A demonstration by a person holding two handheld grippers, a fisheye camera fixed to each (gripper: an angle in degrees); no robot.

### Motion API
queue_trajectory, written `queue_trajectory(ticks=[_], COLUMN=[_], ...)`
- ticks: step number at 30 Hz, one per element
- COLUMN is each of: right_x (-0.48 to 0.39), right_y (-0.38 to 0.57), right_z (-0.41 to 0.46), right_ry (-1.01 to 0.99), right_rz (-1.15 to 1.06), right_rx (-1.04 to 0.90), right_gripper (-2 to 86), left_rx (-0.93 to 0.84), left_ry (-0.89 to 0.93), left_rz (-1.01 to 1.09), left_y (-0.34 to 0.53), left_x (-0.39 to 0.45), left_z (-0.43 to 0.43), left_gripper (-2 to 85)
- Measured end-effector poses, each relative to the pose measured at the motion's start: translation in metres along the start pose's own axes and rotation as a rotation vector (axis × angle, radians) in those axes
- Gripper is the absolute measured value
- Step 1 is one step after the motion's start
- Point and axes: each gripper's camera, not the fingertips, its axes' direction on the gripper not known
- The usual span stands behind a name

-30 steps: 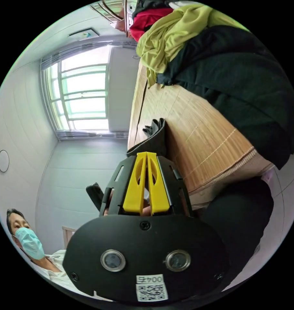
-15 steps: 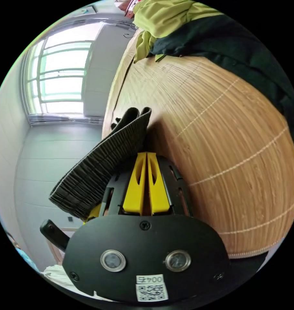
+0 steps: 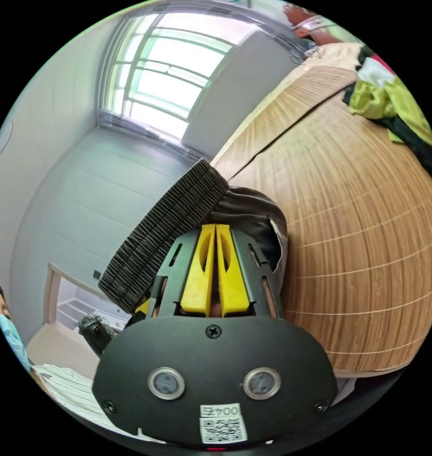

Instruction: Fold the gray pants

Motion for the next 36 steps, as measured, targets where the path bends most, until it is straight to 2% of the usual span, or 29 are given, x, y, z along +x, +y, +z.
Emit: queue_trajectory(ticks=[4,9,11,13,17,21,23,27,29,31,36], right_x=[-0.083,-0.117,-0.108,-0.103,-0.108,-0.128,-0.136,-0.138,-0.114,-0.098,-0.115], right_y=[0.018,0.060,0.077,0.082,0.068,0.052,0.045,0.044,0.045,0.045,0.033], right_z=[0.084,0.203,0.248,0.260,0.253,0.226,0.214,0.196,0.210,0.211,0.143], right_ry=[0.105,0.293,0.365,0.365,0.309,0.315,0.300,0.346,0.449,0.418,0.304], right_rz=[-0.203,-0.371,-0.366,-0.350,-0.292,-0.355,-0.375,-0.407,-0.371,-0.322,-0.328], right_rx=[-0.093,-0.272,-0.383,-0.397,-0.398,-0.374,-0.419,-0.390,-0.499,-0.531,-0.366], right_gripper=[-0.7,-0.7,-0.6,-0.5,0.5,5.7,7.0,6.0,5.5,5.8,5.8], left_rx=[0.100,0.069,0.021,0.023,0.051,0.057,0.055,0.068,0.058,0.044,0.040], left_ry=[-0.053,-0.106,-0.040,0.057,0.135,0.132,0.139,0.208,0.229,0.251,0.225], left_rz=[-0.127,-0.350,-0.487,-0.654,-0.698,-0.669,-0.703,-0.858,-0.907,-0.931,-0.860], left_y=[0.025,0.076,0.102,0.132,0.143,0.137,0.141,0.159,0.162,0.158,0.144], left_x=[-0.096,-0.216,-0.261,-0.301,-0.329,-0.342,-0.351,-0.375,-0.380,-0.378,-0.374], left_z=[-0.057,-0.078,-0.076,-0.078,-0.085,-0.092,-0.095,-0.100,-0.102,-0.112,-0.156], left_gripper=[7.6,8.3,8.3,8.2,8.1,8.1,7.9,7.5,7.4,7.4,6.5])
